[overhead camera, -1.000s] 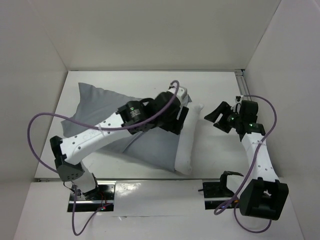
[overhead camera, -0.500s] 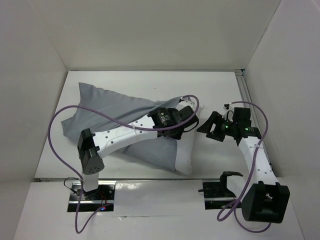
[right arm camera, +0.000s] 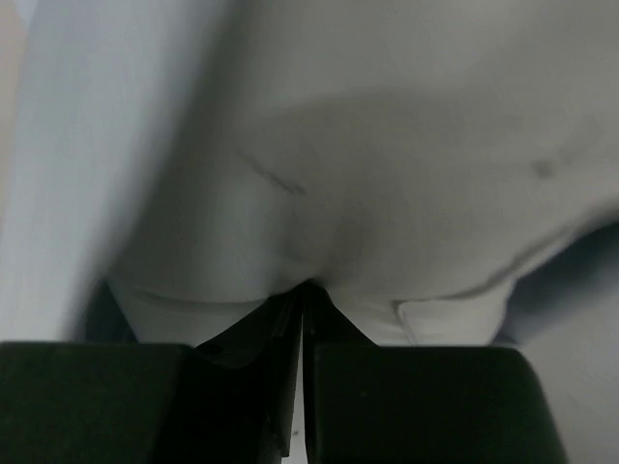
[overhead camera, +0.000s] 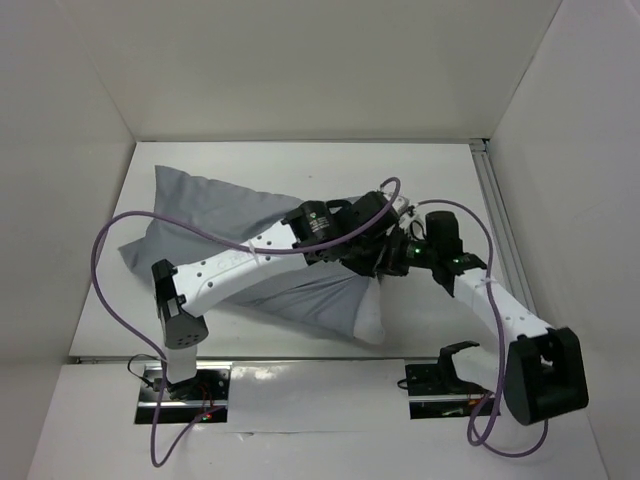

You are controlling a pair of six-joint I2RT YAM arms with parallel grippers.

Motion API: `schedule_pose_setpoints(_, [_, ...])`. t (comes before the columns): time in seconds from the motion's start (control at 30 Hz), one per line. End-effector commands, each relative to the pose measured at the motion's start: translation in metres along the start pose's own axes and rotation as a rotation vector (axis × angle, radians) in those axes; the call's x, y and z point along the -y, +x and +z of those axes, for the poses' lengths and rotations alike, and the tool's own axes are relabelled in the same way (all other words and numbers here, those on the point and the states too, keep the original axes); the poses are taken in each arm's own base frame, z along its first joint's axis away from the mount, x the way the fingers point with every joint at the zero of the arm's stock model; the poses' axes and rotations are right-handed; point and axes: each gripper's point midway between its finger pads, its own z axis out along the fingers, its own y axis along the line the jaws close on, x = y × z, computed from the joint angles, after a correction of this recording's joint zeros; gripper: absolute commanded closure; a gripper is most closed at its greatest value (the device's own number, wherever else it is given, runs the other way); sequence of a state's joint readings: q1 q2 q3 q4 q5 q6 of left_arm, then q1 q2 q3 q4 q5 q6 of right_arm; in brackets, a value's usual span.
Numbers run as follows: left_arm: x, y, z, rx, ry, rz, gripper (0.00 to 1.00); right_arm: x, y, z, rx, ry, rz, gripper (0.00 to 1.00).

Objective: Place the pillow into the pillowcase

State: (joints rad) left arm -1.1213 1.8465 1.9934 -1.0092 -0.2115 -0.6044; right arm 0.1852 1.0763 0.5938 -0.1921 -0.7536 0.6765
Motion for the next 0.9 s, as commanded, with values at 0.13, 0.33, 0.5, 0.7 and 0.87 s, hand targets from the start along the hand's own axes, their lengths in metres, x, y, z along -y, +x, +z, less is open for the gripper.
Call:
schedule_pose_setpoints(0.13, [0.117,-0.092,-0.094,0.197,0.696,0.101,1.0,-0.104,-0.045,0.033,0.106,-0.349,-0.075,1.0])
schedule_pose_setpoints(0.33, [0.081,-0.106,-0.088,0.169,0.788,0.016,1.0,-0.085,-0.023,0.044,0.135,-0.368,-0.006,1.0])
schedule_pose_setpoints(0.5, [0.072,-0.124,-0.068,0.157,0.834,-0.029,1.0,-0.096,0.008,0.086,0.056,-0.4,-0.007,1.0])
schedule_pose_setpoints(0.7, [0.094,-0.123,-0.058,0.109,0.907,-0.023,1.0,-0.103,0.007,0.096,0.041,-0.447,0.06,1.0])
schedule_pose_setpoints(0.87, [0.056,-0.127,-0.049,0.138,0.783,-0.077,0.99,-0.068,-0.003,0.075,0.082,-0.338,0.062,0.94])
